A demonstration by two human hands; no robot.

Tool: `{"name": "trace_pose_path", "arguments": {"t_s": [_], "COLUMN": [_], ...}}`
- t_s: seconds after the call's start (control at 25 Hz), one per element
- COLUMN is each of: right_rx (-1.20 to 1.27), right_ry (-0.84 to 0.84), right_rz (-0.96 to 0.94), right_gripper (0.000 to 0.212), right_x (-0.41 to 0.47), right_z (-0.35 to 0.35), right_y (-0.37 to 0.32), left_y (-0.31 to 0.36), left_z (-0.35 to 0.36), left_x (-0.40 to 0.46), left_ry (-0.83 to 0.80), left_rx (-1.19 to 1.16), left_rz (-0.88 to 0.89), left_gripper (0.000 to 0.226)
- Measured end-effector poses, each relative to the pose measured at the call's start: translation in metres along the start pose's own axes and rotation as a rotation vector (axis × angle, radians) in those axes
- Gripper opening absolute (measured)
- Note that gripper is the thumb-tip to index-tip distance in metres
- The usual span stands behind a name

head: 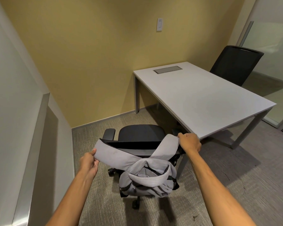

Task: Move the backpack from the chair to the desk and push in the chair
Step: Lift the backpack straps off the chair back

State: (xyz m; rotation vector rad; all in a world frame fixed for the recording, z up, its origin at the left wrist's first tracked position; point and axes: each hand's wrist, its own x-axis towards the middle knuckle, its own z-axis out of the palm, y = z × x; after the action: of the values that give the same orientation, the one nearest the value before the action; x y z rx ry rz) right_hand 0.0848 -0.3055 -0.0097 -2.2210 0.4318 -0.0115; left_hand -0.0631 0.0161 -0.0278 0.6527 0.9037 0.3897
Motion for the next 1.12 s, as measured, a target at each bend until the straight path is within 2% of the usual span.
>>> {"name": "trace_pose_path", "arguments": {"t_s": [0.12, 0.28, 0.36, 0.48, 0.6, 0.72, 0.88, 0.96, 1.04, 1.12], "right_rx": [0.211, 0.628, 0.734, 0.641, 0.433, 0.374, 0.631, 0.745, 0.820, 0.775], "right_ry": [0.063, 0.111, 0.114, 0.015, -0.165, -0.234, -0.119, -0.037, 0.011, -0.001], "right_rz": [0.028, 0.220, 0.284, 0.312, 0.289, 0.278, 0.377, 0.412, 0.435, 0.408], "right_gripper": [0.039, 0.026, 0.020, 0.012, 0.038, 0.035, 0.028, 0.032, 0.039, 0.036], "right_x": [-0.006, -0.020, -0.024, -0.018, -0.008, -0.004, -0.007, -0.011, -0.016, -0.017], "right_z": [-0.003, -0.012, -0.015, -0.018, -0.025, -0.026, -0.021, -0.015, -0.011, -0.014], "right_y": [0.007, 0.009, 0.011, 0.019, 0.022, 0.021, 0.034, 0.040, 0.040, 0.037], "left_y": [0.000, -0.002, -0.002, -0.002, -0.001, -0.002, -0.006, -0.007, -0.005, -0.004], "left_z": [0.001, 0.002, 0.003, 0.002, 0.000, -0.001, -0.003, -0.003, -0.004, -0.002], "left_x": [0.002, 0.003, 0.003, 0.005, 0.004, 0.003, 0.003, 0.001, 0.000, -0.001], "left_ry": [0.019, 0.019, 0.028, 0.047, 0.045, 0.038, -0.001, -0.018, -0.030, -0.039], "left_rx": [-0.007, 0.008, 0.016, 0.029, 0.047, 0.033, 0.005, -0.016, -0.044, -0.068], "left_rz": [0.002, -0.001, 0.006, 0.014, 0.013, 0.005, -0.017, -0.041, -0.048, -0.053], "left_gripper": [0.040, 0.044, 0.045, 0.044, 0.043, 0.041, 0.027, 0.018, 0.031, 0.038]}}
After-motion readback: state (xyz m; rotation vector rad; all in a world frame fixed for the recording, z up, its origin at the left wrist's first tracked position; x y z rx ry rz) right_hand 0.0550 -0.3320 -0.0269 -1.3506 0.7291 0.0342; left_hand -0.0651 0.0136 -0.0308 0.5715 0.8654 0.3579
